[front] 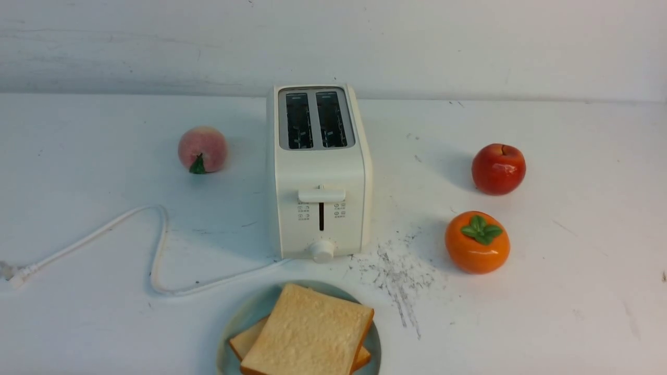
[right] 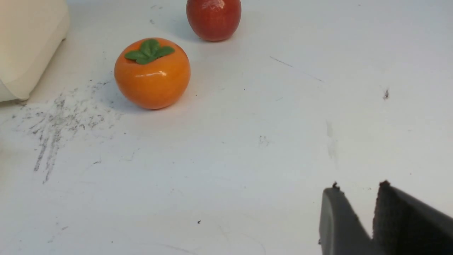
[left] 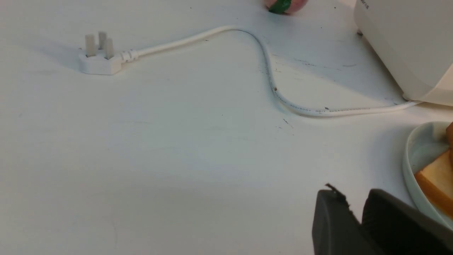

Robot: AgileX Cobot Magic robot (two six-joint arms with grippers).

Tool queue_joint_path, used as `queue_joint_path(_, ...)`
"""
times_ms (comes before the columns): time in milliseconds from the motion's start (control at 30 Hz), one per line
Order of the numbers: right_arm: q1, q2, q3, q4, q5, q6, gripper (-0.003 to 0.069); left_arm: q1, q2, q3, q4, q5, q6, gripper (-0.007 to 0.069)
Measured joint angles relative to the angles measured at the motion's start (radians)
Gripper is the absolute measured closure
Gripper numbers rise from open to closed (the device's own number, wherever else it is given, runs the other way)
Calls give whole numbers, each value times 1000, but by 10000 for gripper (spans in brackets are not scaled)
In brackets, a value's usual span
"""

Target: Take toasted bread from bread machine on white table place on plate.

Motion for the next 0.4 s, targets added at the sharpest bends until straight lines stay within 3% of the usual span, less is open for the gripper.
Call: queue_joint_path(400, 0, 0, 0, 0, 0, 0, 472, 0, 0, 0, 0, 0, 0, 481)
